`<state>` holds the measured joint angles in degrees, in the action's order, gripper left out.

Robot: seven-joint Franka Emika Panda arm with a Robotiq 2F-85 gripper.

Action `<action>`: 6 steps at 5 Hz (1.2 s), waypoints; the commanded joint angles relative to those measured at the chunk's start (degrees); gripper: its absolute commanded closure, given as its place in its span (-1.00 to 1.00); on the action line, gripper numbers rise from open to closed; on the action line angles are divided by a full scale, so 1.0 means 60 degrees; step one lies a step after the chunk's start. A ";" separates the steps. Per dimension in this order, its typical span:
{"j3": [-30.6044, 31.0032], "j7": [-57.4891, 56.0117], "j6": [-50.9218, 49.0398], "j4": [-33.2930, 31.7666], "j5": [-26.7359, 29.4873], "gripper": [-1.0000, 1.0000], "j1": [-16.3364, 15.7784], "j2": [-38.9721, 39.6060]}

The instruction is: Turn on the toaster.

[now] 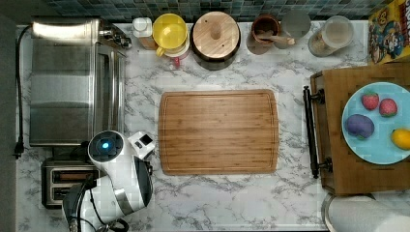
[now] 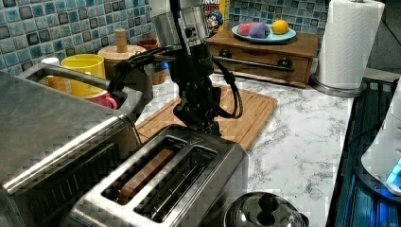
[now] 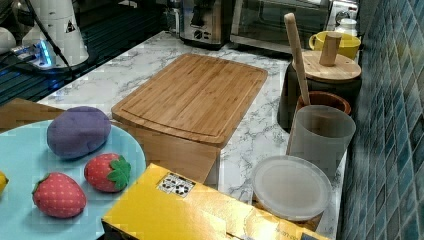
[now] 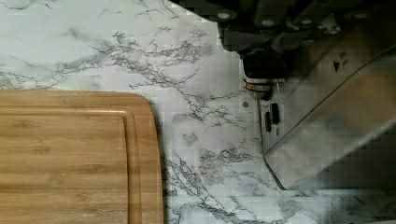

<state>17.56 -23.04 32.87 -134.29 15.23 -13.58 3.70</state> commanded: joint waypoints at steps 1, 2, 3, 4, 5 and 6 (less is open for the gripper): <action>0.0003 0.0511 0.1074 -0.1158 -0.0009 1.00 -0.0293 0.1291; -0.0068 0.0497 0.1072 -0.1159 0.0009 1.00 -0.0365 0.1288; -0.0251 0.0461 0.1061 -0.1154 0.0057 1.00 -0.0554 0.1276; -0.0040 0.0502 0.1072 -0.1158 0.0001 1.00 -0.0336 0.1289; -0.0021 0.0507 0.1073 -0.1161 -0.0003 1.00 -0.0319 0.1290; -0.0112 0.0487 0.1068 -0.1162 0.0022 1.00 -0.0412 0.1285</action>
